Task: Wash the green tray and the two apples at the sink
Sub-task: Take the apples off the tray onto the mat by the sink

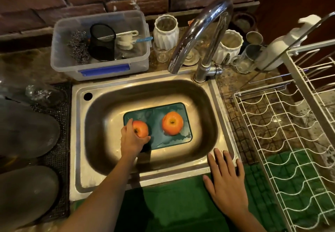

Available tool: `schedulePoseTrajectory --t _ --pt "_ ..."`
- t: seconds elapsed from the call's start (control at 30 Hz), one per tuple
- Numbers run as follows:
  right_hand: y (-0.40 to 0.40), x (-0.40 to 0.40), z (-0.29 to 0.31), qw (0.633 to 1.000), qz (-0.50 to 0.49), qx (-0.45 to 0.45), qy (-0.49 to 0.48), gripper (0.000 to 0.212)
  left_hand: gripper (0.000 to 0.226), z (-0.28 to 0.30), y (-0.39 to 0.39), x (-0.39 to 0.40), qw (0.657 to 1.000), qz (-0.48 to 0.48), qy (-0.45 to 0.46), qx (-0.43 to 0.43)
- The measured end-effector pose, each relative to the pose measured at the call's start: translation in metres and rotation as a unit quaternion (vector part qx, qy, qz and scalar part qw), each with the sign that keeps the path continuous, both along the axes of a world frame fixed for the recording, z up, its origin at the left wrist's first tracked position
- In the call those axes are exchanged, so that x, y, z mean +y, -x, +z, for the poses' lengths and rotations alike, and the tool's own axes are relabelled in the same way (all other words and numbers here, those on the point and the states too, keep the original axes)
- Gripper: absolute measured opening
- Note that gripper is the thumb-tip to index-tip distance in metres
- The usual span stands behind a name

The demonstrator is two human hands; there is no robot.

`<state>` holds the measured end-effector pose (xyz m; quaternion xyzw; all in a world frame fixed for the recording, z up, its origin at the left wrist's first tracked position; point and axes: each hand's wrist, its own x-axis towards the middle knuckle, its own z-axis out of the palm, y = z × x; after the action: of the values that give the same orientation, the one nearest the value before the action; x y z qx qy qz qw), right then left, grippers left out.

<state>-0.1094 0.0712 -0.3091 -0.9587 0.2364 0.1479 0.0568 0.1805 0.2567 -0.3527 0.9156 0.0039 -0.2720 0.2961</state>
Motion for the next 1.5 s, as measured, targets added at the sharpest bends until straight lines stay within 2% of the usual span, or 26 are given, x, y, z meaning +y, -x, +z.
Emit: schedulePoseTrajectory --t 0.13,0.37,0.57,0.63,0.7,0.8,1.0,1.1,1.33,1.43,1.5 --pt "0.000 0.001 -0.001 1.000 0.001 -0.011 -0.002 0.069 0.101 0.005 -0.001 -0.002 1.000 -0.005 -0.020 -0.014" --pt "-0.003 0.001 0.003 1.000 -0.007 -0.002 0.005 0.069 0.100 0.036 0.008 0.013 0.999 0.006 -0.003 -0.052" --pt "-0.015 0.007 0.015 0.997 -0.045 0.050 0.029 0.069 0.101 0.094 0.038 0.064 0.991 0.070 0.032 -0.107" --pt "-0.020 0.007 0.015 0.995 -0.065 0.065 0.027 0.077 0.102 0.112 0.051 0.088 0.987 0.087 0.039 -0.132" --pt "-0.023 0.011 0.017 0.995 -0.075 0.053 0.038 0.080 0.102 0.127 0.066 0.115 0.983 0.109 0.024 -0.148" --pt "-0.023 0.016 0.019 0.995 -0.079 0.040 0.049 0.074 0.102 0.141 0.088 0.153 0.980 0.143 -0.013 -0.139" --pt "-0.021 0.020 0.015 0.996 -0.061 0.005 0.069 0.057 0.103 0.139 0.123 0.191 0.977 0.189 -0.026 -0.096" --pt "-0.025 0.026 0.030 0.993 -0.072 0.047 0.082 0.061 0.101 0.133 0.134 0.193 0.978 0.185 -0.006 -0.098" --pt "-0.030 0.027 0.040 0.993 -0.063 0.060 0.085 0.067 0.106 0.129 0.139 0.195 0.979 0.180 0.016 -0.100" --pt "-0.028 0.023 0.034 0.993 -0.065 0.049 0.090 0.068 0.113 0.136 0.136 0.192 0.981 0.168 -0.022 -0.091" --pt "-0.027 0.016 0.025 0.993 -0.078 0.049 0.072 0.072 0.115 0.143 0.129 0.183 0.981 0.125 -0.081 -0.127"
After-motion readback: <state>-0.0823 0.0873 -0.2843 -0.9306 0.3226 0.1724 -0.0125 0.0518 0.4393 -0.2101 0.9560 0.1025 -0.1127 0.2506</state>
